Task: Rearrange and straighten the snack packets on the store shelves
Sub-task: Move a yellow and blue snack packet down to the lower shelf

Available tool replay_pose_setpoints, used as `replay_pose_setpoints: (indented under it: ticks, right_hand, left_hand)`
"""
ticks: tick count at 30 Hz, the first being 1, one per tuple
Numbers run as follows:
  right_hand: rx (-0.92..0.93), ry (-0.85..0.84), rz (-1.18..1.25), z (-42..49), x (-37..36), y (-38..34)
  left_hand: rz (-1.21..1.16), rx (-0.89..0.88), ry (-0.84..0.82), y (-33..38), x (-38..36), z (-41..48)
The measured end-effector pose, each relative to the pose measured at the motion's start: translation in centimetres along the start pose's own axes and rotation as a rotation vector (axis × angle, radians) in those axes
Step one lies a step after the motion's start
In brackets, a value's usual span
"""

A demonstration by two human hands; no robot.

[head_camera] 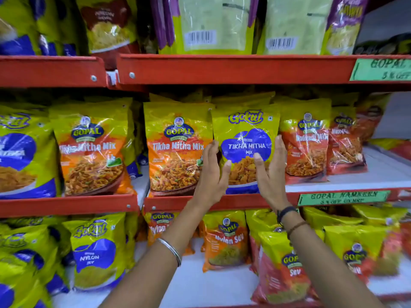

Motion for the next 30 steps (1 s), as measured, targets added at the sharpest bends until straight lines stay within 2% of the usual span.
replay_pose_setpoints:
  ticks: [4,8,11,17,23,27,30]
  right_hand:
    - [-0.228,-0.159,0.021,0.5,-1.3,3.3]
    - [-0.243,-0.163,0.120,1.3,-1.3,5.1]
    - [-0.231,-0.150,0.138,1.3,-0.9,5.6]
    - [-0.145,-0.044,0.323,-0.3,1.0,3.5]
    - [-0.022,0.044,0.469,-2.5,3.3,-1.7]
    - [-0.026,0.028,0.420,-6.1,2.2,-4.6]
    - [-0.074,-0.077,0.370,-10.0,-1.0,-4.8]
  left_hand:
    - [0.005,0.234,0.053,-2.4,-1.2,0.4]
    - [-0.066,0.338,0.011,-3.8,-2.2,1.5]
    - [-0.084,0.404,0.043,-4.3,-2.0,1.7]
    - [-0.204,0.257,0.159,-1.4,-0.2,-0.1]
    - [-0.298,0.112,0.265,3.4,4.0,-3.7]
    - [-0.307,0.159,0.289,2.7,7.6,-7.5]
    - [-0.285,0.269,0.309,0.2,10.3,-11.7]
Point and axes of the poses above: each hand's wrist, its own z-axis towards the middle knuckle, its own x-axis out of the back of the hand, y = z × x, the point moved 6 cm from there along z, towards the middle knuckle, and after that the axes turned 13 degrees about -z, right-handed, at the moved point
